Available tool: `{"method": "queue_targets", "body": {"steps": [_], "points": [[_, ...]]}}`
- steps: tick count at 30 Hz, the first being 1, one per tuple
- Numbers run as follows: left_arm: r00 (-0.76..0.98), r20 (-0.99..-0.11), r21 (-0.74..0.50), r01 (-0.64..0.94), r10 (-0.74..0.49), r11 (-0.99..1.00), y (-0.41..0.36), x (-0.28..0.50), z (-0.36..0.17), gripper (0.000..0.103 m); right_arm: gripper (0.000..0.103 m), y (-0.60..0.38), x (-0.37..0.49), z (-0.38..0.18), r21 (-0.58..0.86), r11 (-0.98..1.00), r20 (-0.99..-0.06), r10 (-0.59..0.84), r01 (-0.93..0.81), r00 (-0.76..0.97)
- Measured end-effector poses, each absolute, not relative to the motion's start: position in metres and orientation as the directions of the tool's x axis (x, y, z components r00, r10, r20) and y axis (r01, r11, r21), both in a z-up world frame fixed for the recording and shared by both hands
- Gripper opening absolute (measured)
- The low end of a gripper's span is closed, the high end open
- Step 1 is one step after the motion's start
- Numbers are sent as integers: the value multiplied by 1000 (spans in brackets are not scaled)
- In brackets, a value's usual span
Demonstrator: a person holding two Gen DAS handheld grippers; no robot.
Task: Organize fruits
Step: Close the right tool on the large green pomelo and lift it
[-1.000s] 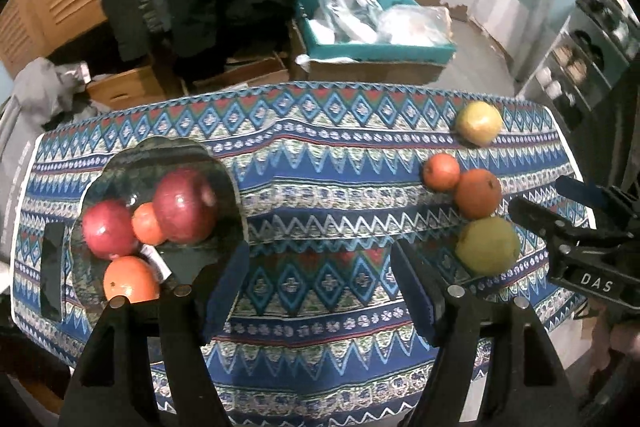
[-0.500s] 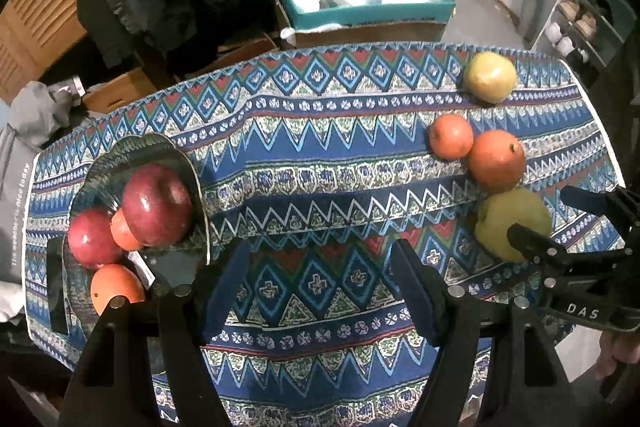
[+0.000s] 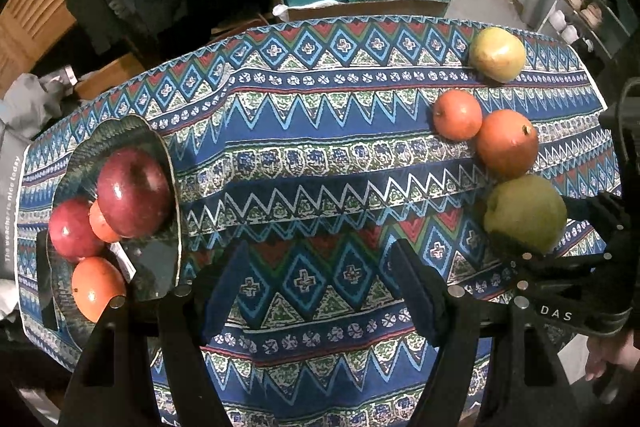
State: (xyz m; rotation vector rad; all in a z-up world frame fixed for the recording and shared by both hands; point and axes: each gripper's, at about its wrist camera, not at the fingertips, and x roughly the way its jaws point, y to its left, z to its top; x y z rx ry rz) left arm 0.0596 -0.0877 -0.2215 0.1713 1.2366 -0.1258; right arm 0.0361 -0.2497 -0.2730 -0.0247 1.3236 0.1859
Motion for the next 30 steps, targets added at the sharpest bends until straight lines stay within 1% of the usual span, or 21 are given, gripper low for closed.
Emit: {"method": "queue_targets", "body": {"steps": [11, 20, 25, 30], "points": [[323, -946, 56, 194, -9, 979, -94, 63, -224, 74, 80, -252, 31, -280, 91, 985, -961, 126, -148, 247], [322, -945, 7, 196, -57, 981, -102, 69, -221, 75, 80, -271, 22, -249, 114, 989, -934, 140, -95, 329], [311, -945, -45, 190, -104, 981, -110, 78, -218, 75, 80, -288, 24, -234, 112, 992, -920, 124, -53, 372], [314, -943, -53, 185, -110, 981, -122, 90, -216, 74, 80, -300, 28, -225, 123, 992, -902, 115, -7, 417]]}}
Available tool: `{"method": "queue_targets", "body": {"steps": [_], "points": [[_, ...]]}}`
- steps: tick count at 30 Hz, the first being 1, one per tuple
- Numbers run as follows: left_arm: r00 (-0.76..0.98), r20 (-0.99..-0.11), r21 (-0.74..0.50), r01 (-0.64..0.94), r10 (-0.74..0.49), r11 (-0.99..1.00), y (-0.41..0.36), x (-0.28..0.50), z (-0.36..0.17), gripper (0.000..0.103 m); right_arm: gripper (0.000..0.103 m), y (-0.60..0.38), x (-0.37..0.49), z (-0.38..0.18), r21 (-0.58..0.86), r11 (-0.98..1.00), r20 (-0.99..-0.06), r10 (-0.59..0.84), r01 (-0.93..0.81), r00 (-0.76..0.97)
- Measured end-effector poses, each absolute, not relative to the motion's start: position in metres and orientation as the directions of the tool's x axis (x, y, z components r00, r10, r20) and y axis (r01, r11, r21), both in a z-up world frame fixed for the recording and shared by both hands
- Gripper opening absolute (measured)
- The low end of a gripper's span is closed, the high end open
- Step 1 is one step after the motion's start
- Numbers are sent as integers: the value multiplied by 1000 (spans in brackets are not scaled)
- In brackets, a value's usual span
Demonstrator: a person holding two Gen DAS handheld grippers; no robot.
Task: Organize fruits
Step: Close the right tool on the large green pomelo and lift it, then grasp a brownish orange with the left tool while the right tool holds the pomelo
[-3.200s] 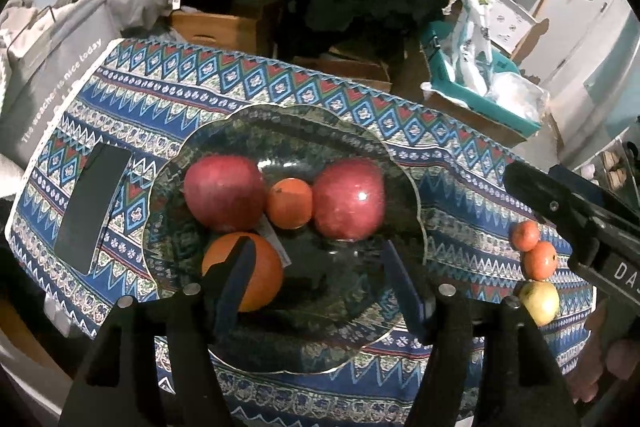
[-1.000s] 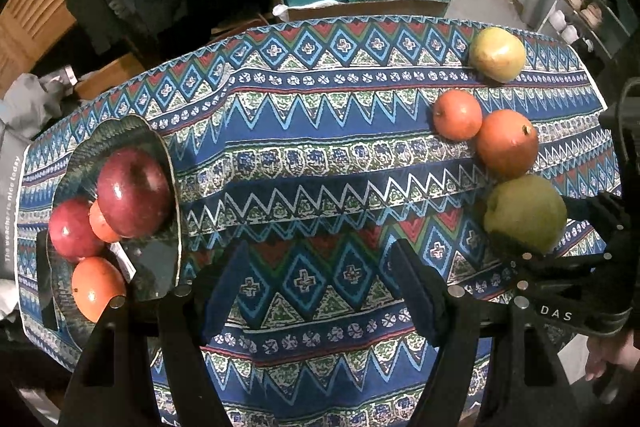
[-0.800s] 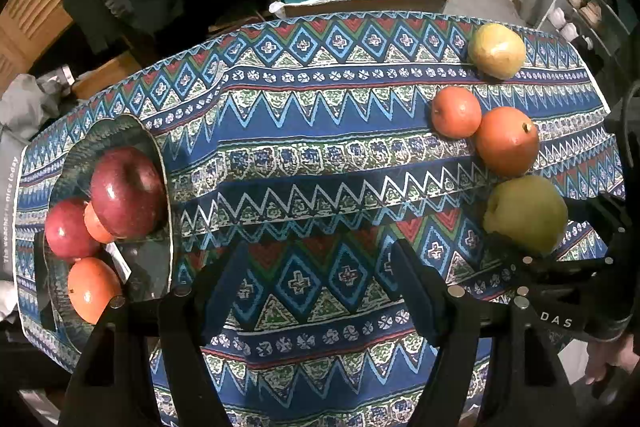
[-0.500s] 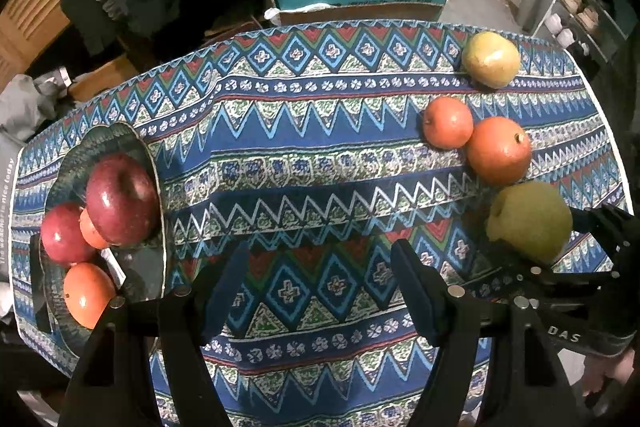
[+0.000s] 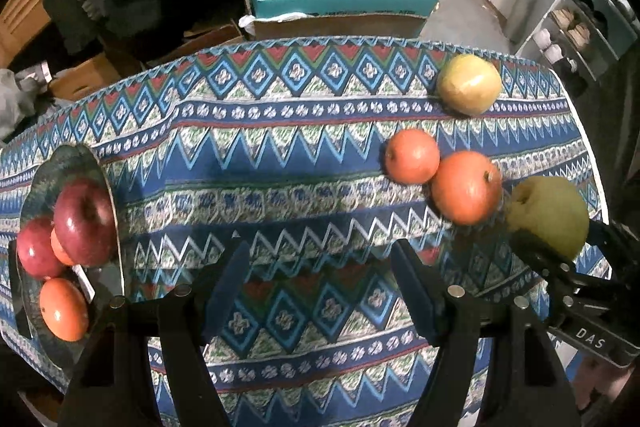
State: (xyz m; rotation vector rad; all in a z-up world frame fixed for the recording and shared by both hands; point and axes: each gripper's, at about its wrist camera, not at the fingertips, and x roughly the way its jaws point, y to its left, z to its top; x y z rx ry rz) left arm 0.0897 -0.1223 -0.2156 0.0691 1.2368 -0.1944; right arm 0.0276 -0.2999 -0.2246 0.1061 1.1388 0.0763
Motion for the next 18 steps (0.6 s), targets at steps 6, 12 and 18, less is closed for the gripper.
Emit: {"method": "queue_targets", "body": {"steps": [6, 12, 18], "points": [[319, -938, -89, 163, -138, 983, -136, 112, -213, 75, 80, -323, 40, -223, 131, 990, -891, 93, 54, 445], [311, -937, -120, 144, -160, 982, -151, 135, -217, 75, 80, -338, 50, -224, 139, 986, -886, 81, 95, 457], [284, -946, -117, 150, -156, 982, -169, 154, -231, 75, 80, -347, 61, -227, 127, 985, -884, 60, 115, 464]]}}
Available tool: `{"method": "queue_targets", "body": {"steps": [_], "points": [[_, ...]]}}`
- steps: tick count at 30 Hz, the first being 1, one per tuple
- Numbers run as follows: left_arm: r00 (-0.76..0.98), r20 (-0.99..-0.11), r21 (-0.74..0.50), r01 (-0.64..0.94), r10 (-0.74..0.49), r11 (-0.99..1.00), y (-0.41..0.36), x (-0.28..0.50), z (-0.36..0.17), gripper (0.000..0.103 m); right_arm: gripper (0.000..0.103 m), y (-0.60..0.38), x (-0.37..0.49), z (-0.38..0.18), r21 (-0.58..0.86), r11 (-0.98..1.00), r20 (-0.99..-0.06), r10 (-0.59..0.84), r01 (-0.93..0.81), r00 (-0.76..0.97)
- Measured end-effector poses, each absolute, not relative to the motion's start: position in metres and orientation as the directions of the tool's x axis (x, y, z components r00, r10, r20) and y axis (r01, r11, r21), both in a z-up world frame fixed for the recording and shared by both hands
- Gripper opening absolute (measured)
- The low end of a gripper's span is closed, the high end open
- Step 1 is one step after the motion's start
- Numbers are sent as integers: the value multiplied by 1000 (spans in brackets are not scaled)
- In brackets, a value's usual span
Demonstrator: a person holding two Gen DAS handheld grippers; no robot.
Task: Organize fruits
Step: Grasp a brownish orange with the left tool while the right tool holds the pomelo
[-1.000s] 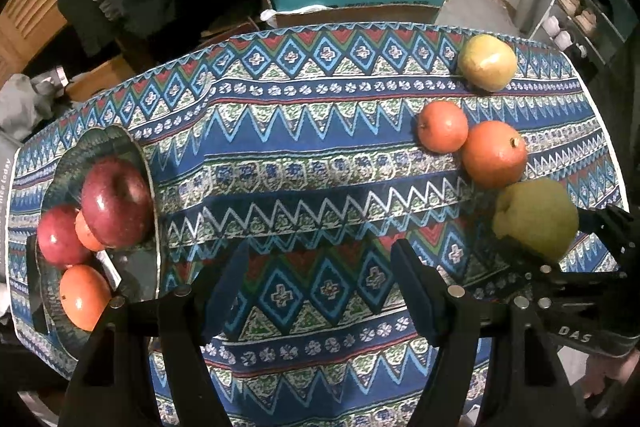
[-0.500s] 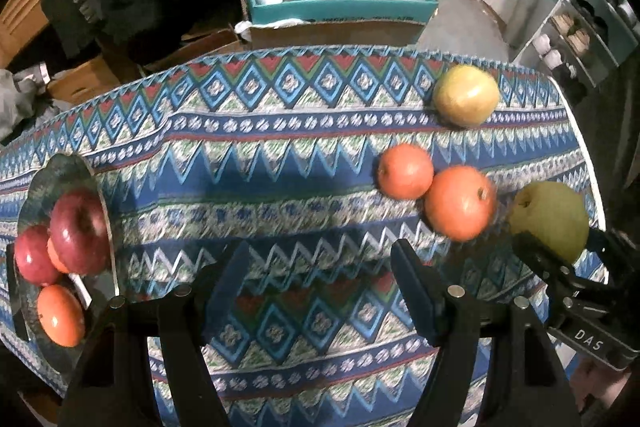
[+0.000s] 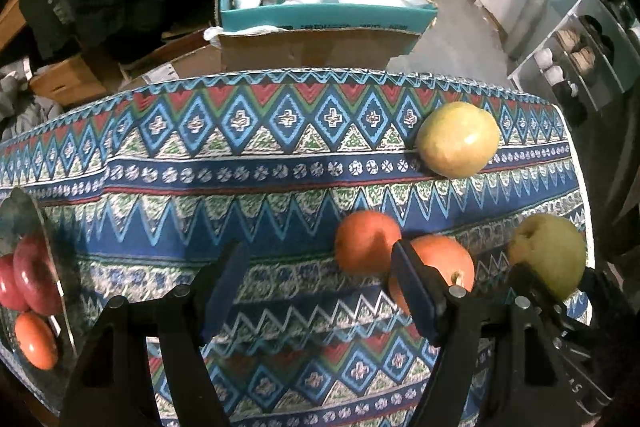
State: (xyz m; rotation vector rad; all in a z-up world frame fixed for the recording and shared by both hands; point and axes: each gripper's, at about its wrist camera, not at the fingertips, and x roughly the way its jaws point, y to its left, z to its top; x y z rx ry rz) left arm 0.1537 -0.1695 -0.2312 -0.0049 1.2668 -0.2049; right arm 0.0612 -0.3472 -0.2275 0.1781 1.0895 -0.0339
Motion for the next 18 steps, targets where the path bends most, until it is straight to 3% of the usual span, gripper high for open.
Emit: {"method": "queue_targets", "body": {"steps": [13, 15, 18], "points": [[227, -951, -180, 142, -209, 973, -192, 172, -250, 75, 80, -358, 69, -238, 152, 978, -890, 73, 142, 450], [214, -954, -177, 154, -208, 972, -197, 173, -254, 72, 80, -359, 69, -240, 151, 978, -893, 72, 146, 445], [195, -958, -181, 156, -210, 971, -199, 172, -260, 59, 80, -361, 69, -243, 154, 976, -895, 73, 152, 439]]}}
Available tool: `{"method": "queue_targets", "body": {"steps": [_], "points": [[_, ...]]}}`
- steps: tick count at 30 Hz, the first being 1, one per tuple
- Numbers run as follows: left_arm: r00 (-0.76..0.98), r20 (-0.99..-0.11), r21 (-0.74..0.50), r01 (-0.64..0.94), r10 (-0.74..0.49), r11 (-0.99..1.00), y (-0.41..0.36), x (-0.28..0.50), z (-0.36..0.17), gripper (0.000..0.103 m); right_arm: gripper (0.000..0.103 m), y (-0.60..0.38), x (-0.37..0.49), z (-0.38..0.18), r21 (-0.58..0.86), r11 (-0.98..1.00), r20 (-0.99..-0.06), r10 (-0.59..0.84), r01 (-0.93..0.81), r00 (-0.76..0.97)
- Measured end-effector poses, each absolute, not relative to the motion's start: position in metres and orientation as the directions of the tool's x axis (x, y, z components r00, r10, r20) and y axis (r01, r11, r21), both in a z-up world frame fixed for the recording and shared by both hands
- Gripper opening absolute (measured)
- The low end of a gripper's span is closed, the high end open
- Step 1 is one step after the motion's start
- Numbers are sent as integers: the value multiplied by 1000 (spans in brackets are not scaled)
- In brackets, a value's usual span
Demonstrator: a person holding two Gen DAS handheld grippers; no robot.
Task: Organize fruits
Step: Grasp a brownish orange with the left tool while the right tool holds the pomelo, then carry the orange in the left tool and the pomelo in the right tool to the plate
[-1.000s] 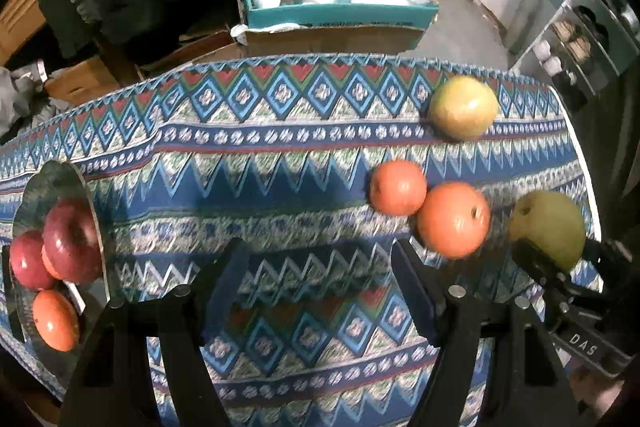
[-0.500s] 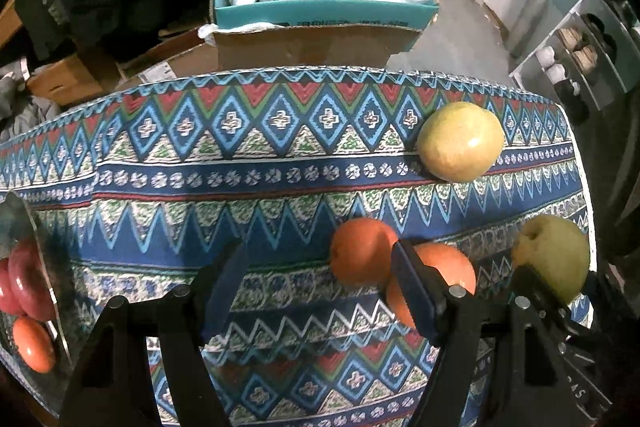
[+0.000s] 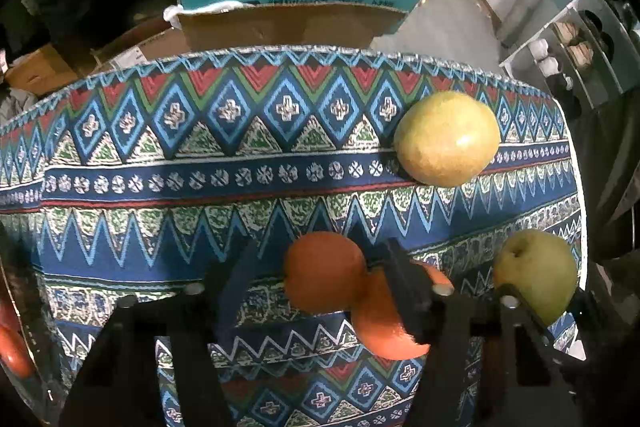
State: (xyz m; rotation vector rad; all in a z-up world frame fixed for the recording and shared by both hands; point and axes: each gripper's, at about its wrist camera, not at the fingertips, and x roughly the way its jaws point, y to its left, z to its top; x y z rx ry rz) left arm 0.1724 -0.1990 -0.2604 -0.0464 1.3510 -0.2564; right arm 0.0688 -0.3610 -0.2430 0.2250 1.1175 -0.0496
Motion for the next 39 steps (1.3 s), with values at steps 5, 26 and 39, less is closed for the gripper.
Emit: {"method": "queue_targets", "body": {"steps": [5, 26, 39], "points": [[169, -959, -199, 171, -228, 965, -200, 170, -268, 46, 80, -361, 69, -243, 158, 975, -894, 75, 155, 441], [344, -919, -105, 253, -190, 962, -177, 133, -215, 44, 80, -350, 59, -208, 111, 986, -859, 32, 125, 511], [462, -867, -81, 241, -187, 967, -149, 98, -157, 44, 80, -326, 43, -164, 99, 993, -806, 47, 57, 590]]}}
